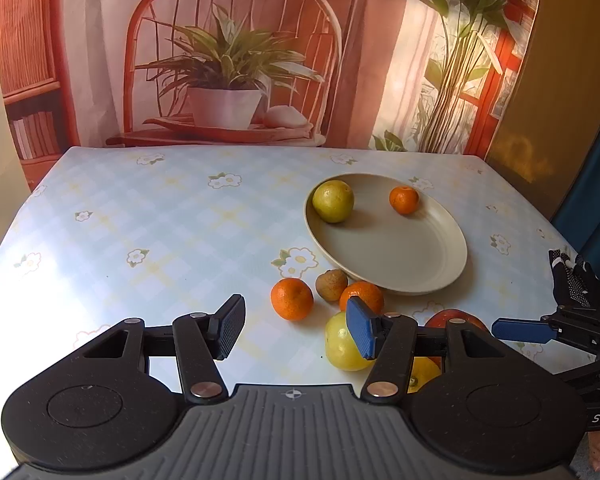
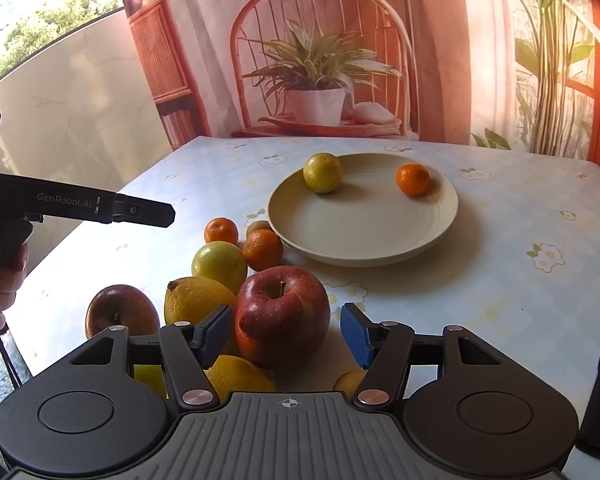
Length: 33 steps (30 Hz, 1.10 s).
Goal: Organize fruits
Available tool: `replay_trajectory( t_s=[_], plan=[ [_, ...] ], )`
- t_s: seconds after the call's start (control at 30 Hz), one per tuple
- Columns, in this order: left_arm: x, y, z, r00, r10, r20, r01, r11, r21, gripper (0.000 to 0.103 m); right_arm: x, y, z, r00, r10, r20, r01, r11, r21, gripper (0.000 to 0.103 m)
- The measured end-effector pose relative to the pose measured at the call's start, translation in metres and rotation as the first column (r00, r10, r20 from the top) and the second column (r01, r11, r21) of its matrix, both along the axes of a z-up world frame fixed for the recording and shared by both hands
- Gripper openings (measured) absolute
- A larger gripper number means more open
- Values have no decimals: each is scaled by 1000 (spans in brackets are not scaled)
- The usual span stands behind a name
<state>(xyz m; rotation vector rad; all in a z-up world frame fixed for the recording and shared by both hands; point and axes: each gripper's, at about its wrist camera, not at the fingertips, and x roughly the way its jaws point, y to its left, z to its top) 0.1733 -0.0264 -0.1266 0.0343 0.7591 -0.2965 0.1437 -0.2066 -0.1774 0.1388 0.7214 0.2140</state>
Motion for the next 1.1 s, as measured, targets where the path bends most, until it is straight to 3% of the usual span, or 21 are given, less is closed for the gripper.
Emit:
replay_trajectory(
  t_s=[0.17, 0.3, 0.7, 0.87, 1.1],
  plan=[
    [0, -1, -1, 1000, -3, 2, 3, 1000, 7, 59, 13, 6, -11, 997, 21, -71, -22, 1000, -10, 56],
    [0, -1, -1, 1000, 0, -1, 0, 1000, 7, 59, 19, 2, -16, 996, 38, -80, -35, 999, 27, 54],
    [2, -4, 0, 1000, 1, 1, -1, 1000, 4, 59, 25, 1, -16, 996, 78, 33, -72, 986, -148, 53],
    [9, -12, 1, 1000, -16, -12, 16, 1000, -22, 59, 26, -8, -17, 994, 102, 42, -95, 987, -132, 53],
    [25, -38, -8, 992, -115, -59, 109, 989, -96, 59, 19, -20, -21, 994, 103, 32, -100, 992, -74, 53]
  ],
)
